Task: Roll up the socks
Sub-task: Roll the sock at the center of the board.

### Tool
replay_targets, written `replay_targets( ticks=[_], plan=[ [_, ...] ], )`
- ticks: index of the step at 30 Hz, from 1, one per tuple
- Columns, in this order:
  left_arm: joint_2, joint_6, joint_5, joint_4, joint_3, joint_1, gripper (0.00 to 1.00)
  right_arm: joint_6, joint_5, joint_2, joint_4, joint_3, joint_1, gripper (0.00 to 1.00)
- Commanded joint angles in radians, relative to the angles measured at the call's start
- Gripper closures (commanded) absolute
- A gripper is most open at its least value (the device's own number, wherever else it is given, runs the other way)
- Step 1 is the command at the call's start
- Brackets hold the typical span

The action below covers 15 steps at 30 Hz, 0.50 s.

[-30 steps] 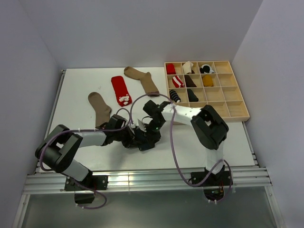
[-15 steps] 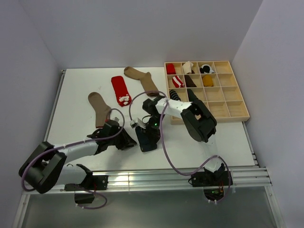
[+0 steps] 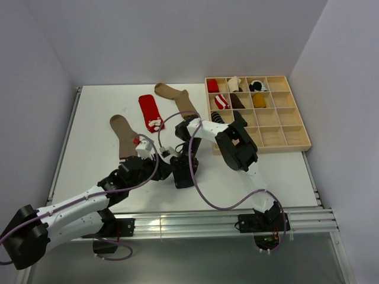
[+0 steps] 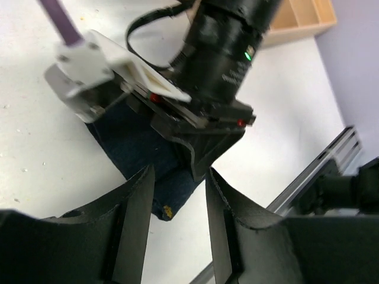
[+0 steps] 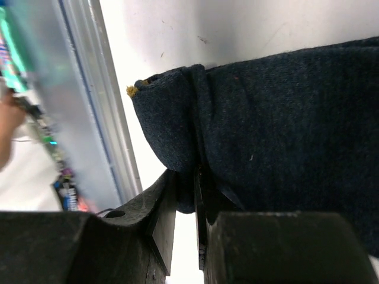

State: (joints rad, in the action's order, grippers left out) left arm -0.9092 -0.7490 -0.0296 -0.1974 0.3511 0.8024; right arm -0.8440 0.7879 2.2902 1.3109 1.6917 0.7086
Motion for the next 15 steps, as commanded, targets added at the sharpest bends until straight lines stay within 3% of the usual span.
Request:
replay_targets(
  ticks=[1, 6, 15],
  plan=[
    [-0.034, 0.122, -0.035, -0.126, -0.02, 0.034, 0.55, -0.012, -0.007, 0.058, 0.024, 0.046, -0.017, 0.79],
    [-0.177, 0.178, -0.093, -0.169, 0.011, 0.122, 0.54, 0.003, -0.004, 0.081, 0.028, 0.063, -0.021, 0.79],
    [-0.347, 0.206, -0.01, -0.26, 0.034, 0.141, 0.53, 0.033, 0.005, 0.106, 0.03, 0.075, -0.037, 0.79]
  ],
)
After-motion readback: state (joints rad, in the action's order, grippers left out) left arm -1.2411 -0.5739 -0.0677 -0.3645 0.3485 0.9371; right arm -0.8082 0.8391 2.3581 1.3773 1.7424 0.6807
